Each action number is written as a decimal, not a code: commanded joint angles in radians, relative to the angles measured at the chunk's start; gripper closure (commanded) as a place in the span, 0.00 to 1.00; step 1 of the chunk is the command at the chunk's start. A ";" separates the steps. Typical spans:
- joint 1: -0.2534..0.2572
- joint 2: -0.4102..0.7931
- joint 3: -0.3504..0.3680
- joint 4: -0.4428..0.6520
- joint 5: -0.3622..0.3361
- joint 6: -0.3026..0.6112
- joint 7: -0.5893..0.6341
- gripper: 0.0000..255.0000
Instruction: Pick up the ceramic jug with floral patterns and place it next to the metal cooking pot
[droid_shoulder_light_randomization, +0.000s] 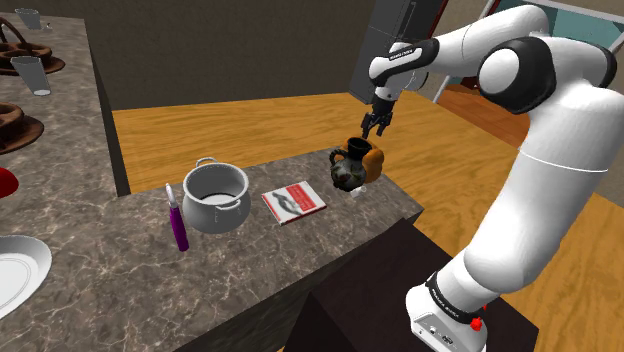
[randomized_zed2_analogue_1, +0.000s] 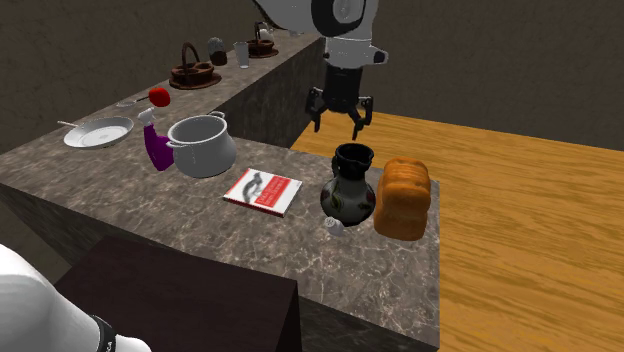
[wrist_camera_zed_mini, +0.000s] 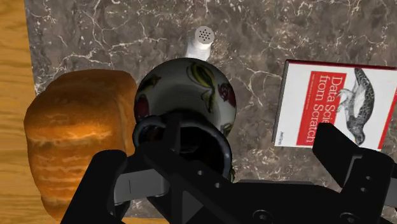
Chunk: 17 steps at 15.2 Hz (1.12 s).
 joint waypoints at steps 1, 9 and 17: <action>-0.024 0.093 0.003 0.085 0.027 -0.002 -0.025 0.00; -0.143 0.440 0.029 0.487 0.092 -0.079 -0.073 0.00; -0.151 0.494 0.040 0.466 0.106 -0.005 -0.082 0.00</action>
